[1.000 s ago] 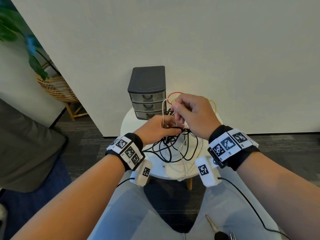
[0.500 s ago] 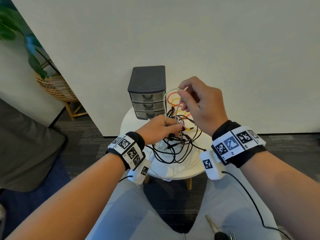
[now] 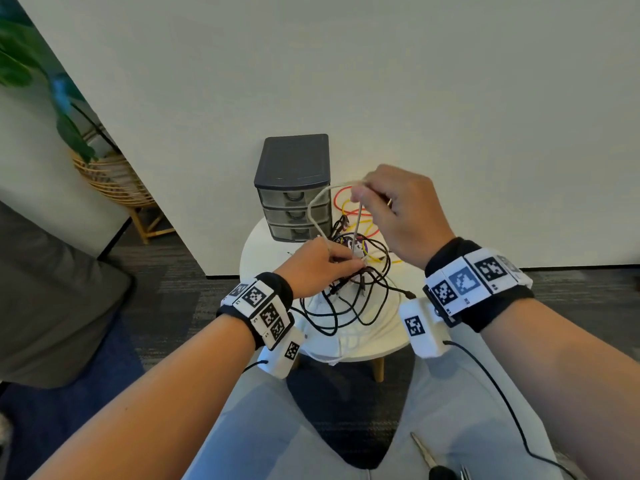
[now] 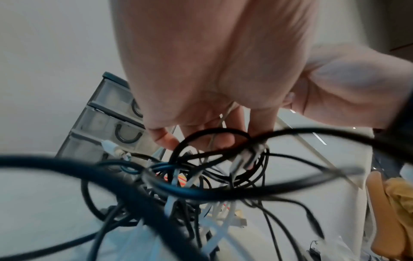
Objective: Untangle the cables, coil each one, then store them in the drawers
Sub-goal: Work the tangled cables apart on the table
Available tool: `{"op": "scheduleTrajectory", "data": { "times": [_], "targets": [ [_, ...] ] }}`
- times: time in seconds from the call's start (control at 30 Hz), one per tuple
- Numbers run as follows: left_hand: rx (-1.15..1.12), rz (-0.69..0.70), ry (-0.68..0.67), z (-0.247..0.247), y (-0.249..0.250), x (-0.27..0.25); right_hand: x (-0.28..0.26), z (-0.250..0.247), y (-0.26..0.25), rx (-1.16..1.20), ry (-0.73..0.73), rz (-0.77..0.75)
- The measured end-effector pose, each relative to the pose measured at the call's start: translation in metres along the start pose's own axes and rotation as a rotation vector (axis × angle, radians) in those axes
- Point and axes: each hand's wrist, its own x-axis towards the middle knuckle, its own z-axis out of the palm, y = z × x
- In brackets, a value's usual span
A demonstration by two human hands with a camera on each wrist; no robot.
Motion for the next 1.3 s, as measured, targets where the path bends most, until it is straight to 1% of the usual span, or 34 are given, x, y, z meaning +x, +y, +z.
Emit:
{"op": "scheduleTrajectory", "data": {
  "times": [0.13, 0.2, 0.27, 0.33, 0.4, 0.57, 0.7, 0.8, 0.9, 1.0, 1.07, 1.23, 1.3],
  "targets": [
    [-0.007, -0.001, -0.013, 0.000, 0.001, 0.000, 0.010, -0.013, -0.009, -0.009, 0.084, -0.039],
    [0.011, -0.012, -0.016, 0.001, -0.001, 0.001, 0.010, -0.015, -0.013, 0.009, 0.128, -0.018],
    [0.053, -0.036, -0.024, 0.004, -0.005, 0.003, 0.010, -0.019, -0.018, 0.125, 0.148, 0.043],
    [0.074, -0.049, -0.026, 0.006, -0.007, 0.004, 0.011, -0.026, -0.027, 0.266, 0.105, 0.131],
    [0.071, -0.032, -0.008, 0.007, -0.008, 0.007, 0.015, -0.031, -0.033, 0.308, 0.064, 0.156],
    [0.063, -0.002, 0.010, 0.005, -0.001, 0.010, 0.022, -0.031, -0.038, 0.282, 0.164, 0.079],
    [-0.052, 0.046, 0.064, 0.010, 0.003, 0.004, 0.023, -0.036, -0.038, 0.325, 0.155, 0.086],
    [-0.043, 0.043, 0.054, 0.006, 0.003, 0.003, 0.023, -0.043, -0.042, 0.410, 0.117, 0.078],
    [0.007, 0.067, 0.056, 0.002, 0.005, 0.003, 0.024, -0.047, -0.049, 0.465, 0.112, 0.009],
    [0.052, 0.085, 0.139, 0.006, 0.006, 0.005, 0.026, -0.044, -0.052, 0.367, 0.143, -0.018],
    [0.044, 0.085, 0.194, 0.010, 0.006, 0.004, 0.027, -0.044, -0.051, 0.331, 0.158, -0.016],
    [0.046, 0.056, 0.176, 0.008, 0.010, 0.006, 0.028, -0.049, -0.056, 0.405, 0.228, -0.045],
    [0.073, 0.053, 0.142, 0.008, 0.010, 0.009, 0.028, -0.048, -0.058, 0.346, 0.243, -0.064]
  ]
}}
